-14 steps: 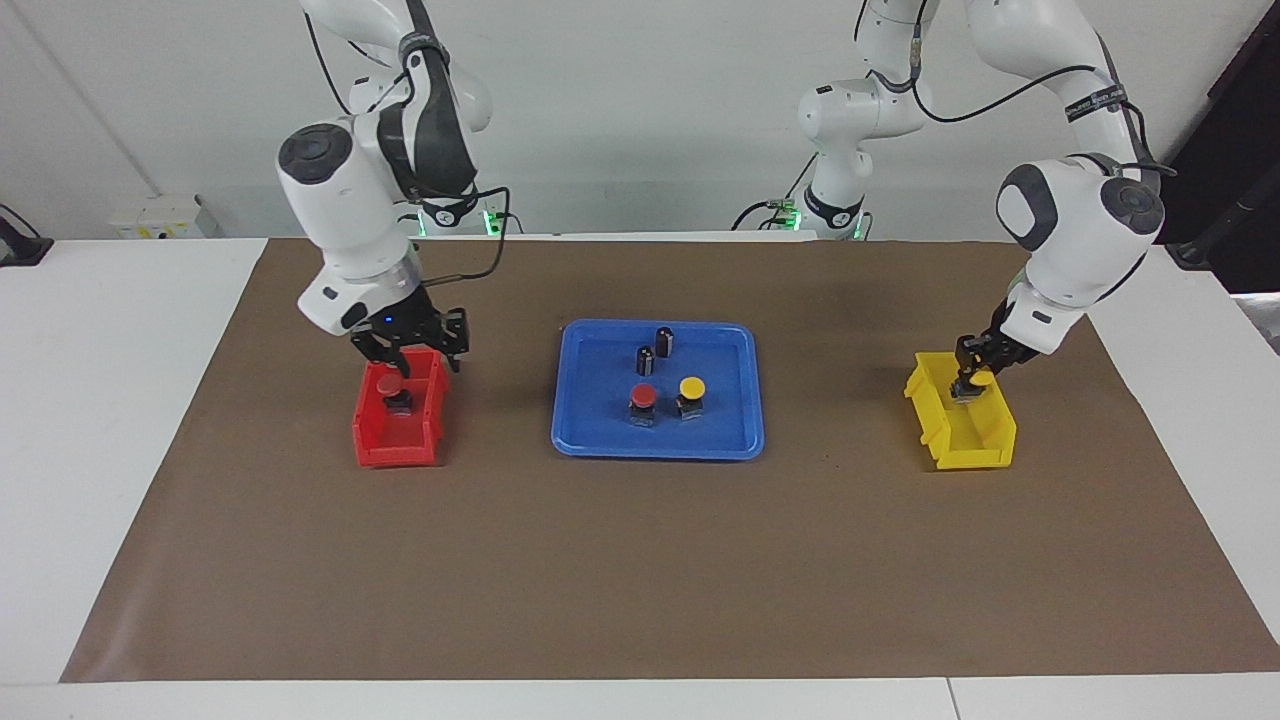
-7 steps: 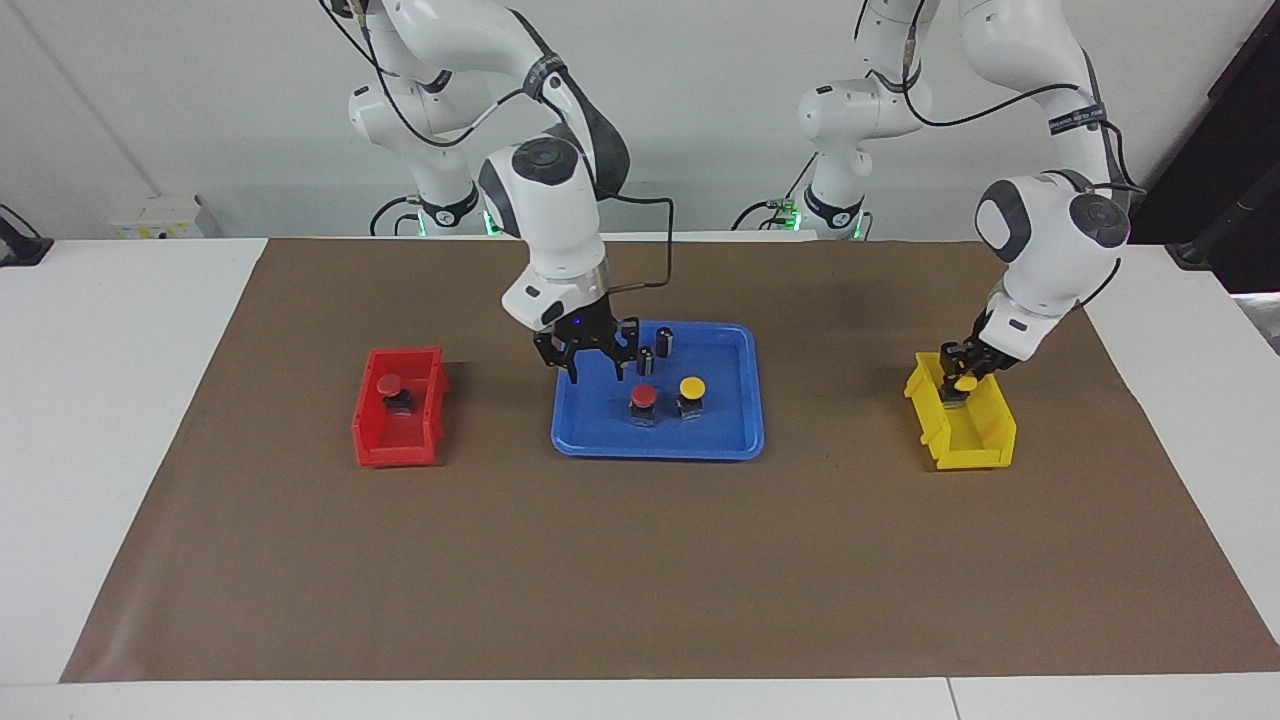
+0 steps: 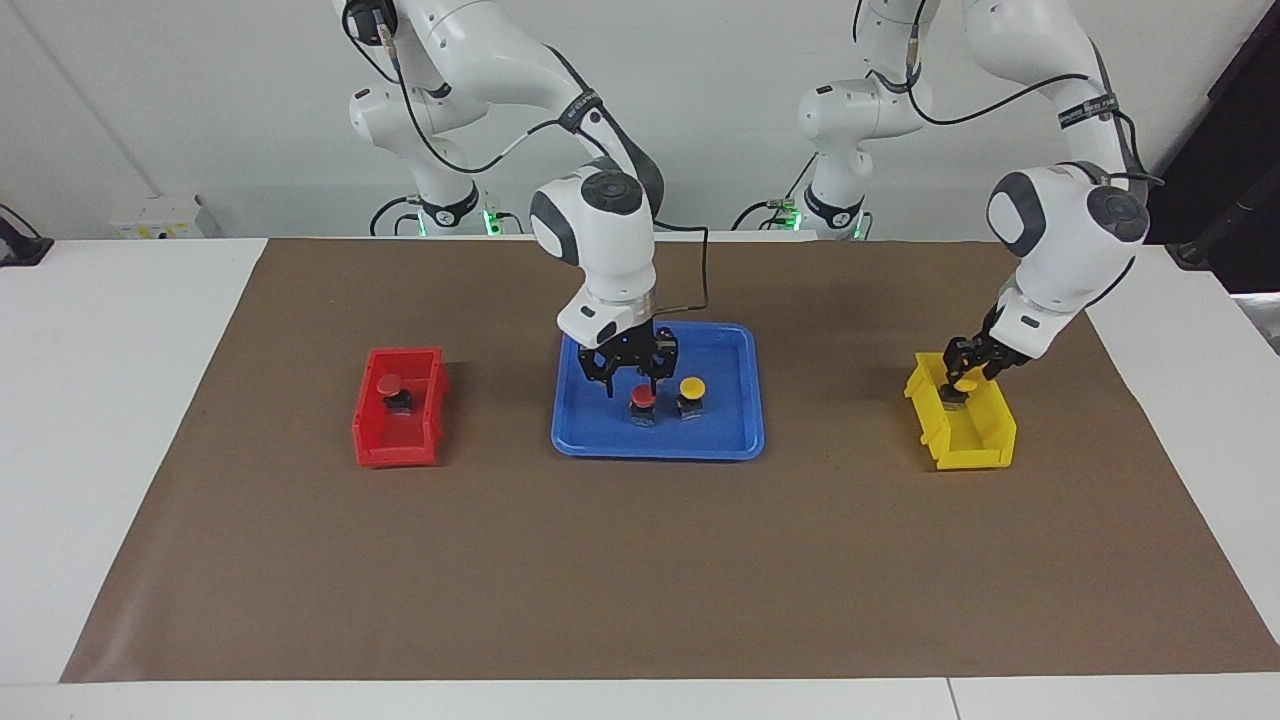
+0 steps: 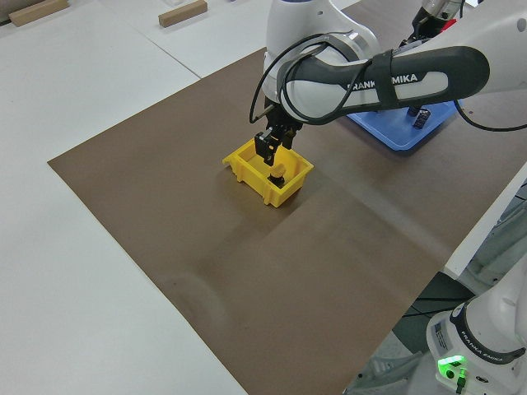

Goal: Sort red and yellow buttons by color
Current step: 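Drop the yellow button into the yellow bin while the right gripper grasps red, then carry the red button to the red bin while the left gripper reaches yellow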

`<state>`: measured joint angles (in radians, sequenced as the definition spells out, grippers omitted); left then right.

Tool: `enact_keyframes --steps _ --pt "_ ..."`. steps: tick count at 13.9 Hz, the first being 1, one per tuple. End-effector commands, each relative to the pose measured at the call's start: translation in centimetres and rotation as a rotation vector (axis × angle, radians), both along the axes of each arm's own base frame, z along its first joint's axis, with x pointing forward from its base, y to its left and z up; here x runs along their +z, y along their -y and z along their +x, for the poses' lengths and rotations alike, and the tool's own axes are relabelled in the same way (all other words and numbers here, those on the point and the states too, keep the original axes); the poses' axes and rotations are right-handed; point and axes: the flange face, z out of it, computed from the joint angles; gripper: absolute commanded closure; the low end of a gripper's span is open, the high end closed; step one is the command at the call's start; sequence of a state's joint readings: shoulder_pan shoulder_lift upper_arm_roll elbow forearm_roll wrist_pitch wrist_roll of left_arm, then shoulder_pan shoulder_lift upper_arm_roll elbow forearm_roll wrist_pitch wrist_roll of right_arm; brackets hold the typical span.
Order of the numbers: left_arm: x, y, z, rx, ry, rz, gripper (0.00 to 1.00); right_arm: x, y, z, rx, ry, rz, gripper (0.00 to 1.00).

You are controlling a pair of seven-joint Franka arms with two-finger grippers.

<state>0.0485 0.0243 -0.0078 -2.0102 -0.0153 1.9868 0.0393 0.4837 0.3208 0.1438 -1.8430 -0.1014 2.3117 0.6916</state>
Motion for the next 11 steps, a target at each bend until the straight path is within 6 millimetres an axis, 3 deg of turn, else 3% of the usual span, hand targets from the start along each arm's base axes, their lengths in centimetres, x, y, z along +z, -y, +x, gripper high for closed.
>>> enact_keyframes --steps 1,2,3,5,9,11 --pt "8.8 -0.1 0.8 -0.015 -0.018 0.000 0.15 -1.0 -0.7 0.4 -0.002 0.024 -0.003 0.33" --pt "11.0 0.2 0.6 -0.022 -0.018 0.000 0.00 -1.2 -0.6 0.4 0.004 0.025 -0.008 0.33" --pt "12.0 1.2 0.5 -0.029 -0.009 0.001 0.00 -1.4 -0.5 0.4 0.013 0.028 -0.016 0.33" --pt "12.1 4.9 0.5 -0.057 -0.005 0.003 0.00 -1.6 -0.4 0.4 0.014 0.034 -0.013 0.37" --pt "12.2 5.4 0.1 -0.038 -0.018 0.007 0.00 -1.8 -0.2 0.6 0.011 0.032 -0.014 0.63" --pt "12.1 5.0 -0.4 -0.034 -0.034 0.010 0.00 -0.6 0.1 1.5 0.003 0.038 -0.014 0.74"
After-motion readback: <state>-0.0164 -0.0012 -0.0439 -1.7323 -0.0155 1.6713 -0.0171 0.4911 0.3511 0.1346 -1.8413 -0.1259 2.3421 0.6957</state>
